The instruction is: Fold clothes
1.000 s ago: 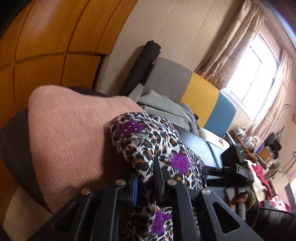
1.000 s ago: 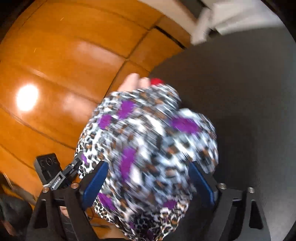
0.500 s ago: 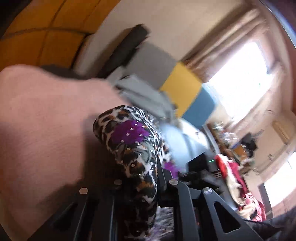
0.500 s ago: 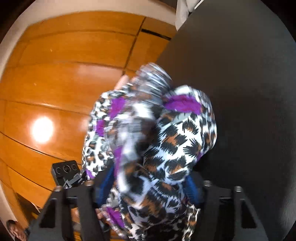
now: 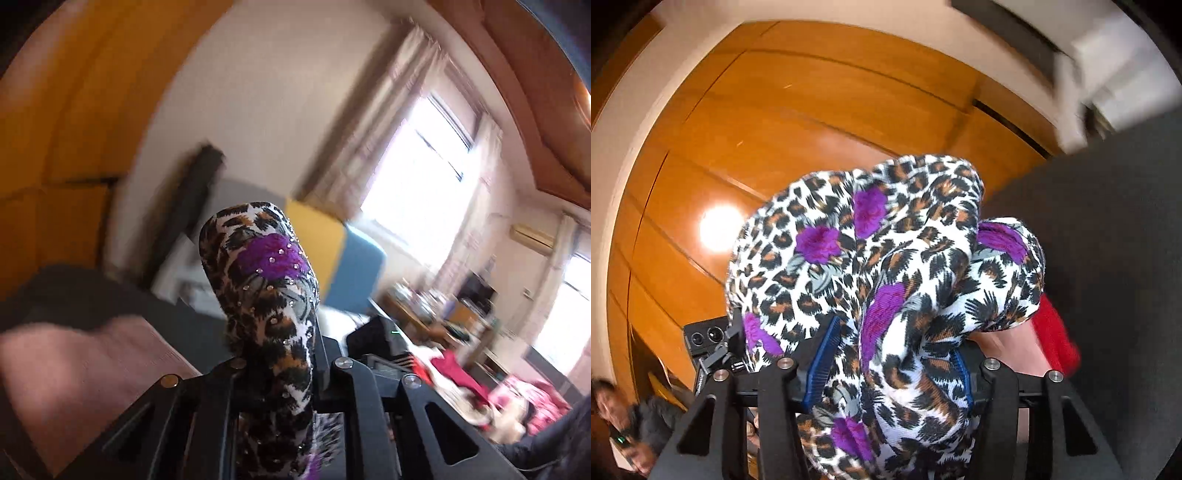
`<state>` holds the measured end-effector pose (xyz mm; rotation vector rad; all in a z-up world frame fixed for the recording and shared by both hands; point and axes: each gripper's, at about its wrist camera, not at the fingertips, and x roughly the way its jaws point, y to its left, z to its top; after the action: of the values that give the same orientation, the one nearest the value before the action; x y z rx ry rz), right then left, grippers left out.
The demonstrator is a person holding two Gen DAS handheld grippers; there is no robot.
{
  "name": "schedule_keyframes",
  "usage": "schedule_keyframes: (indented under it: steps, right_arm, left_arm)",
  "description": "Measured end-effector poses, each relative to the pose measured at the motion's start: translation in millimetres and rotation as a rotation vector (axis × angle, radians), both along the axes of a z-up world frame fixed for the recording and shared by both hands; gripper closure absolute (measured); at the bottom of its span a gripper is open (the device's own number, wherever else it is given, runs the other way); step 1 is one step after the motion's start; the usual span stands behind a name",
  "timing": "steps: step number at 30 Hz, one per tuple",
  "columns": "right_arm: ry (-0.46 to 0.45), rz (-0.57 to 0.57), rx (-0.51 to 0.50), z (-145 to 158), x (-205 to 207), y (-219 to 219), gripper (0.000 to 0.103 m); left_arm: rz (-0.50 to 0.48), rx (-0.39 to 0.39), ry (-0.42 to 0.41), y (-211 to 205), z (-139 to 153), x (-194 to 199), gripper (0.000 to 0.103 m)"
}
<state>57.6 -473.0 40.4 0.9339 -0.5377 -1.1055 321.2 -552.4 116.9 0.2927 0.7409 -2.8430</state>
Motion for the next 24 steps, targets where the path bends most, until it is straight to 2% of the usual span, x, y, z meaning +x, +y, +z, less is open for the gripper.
schedule_keyframes:
  steps: [2,4,6,8,9,10,11,13,16,19,21,23,24]
  right_arm:
    - [0.07,0.032,0.014,23,-1,-36,0.045]
    - [0.119,0.065,0.094,24,2,-73,0.041]
    - [0.17,0.098,0.185,10,9,-110,0.035]
    - [0.224,0.124,0.312,-18,17,-137,0.034]
    - [0.244,0.13,0.369,-33,20,-145,0.035]
    - [0.251,0.136,0.384,-42,21,-148,0.036]
    - [0.252,0.138,0.369,-44,21,-147,0.036]
    - [0.258,0.124,0.33,-36,19,-143,0.036]
    - [0.304,0.084,0.255,-4,16,-126,0.034]
    - [0.332,0.125,0.198,24,27,-94,0.034]
    - [0.353,0.169,0.189,24,29,-57,0.032]
    - [0.402,0.203,0.222,10,50,-23,0.028]
    - [0.434,0.213,0.257,-1,59,-6,0.024]
  left_arm:
    - [0.084,0.082,0.001,-30,-9,18,0.09]
    - [0.193,0.16,-0.074,-55,-41,35,0.09]
    - [0.306,0.236,-0.165,-78,-78,50,0.09]
    - [0.365,0.36,-0.249,-95,-125,65,0.089]
    - [0.378,0.401,-0.239,-98,-142,74,0.087]
    - [0.386,0.41,-0.212,-96,-145,81,0.086]
    - [0.393,0.408,-0.192,-94,-143,84,0.085]
    - [0.418,0.388,-0.178,-88,-137,87,0.076]
    - [0.489,0.303,-0.237,-78,-121,75,0.074]
    - [0.559,0.217,-0.295,-67,-105,63,0.074]
    - [0.604,0.159,-0.334,-61,-94,55,0.074]
    - [0.65,0.101,-0.373,-54,-84,47,0.072]
    - [0.677,0.111,-0.398,-56,-84,46,0.071]
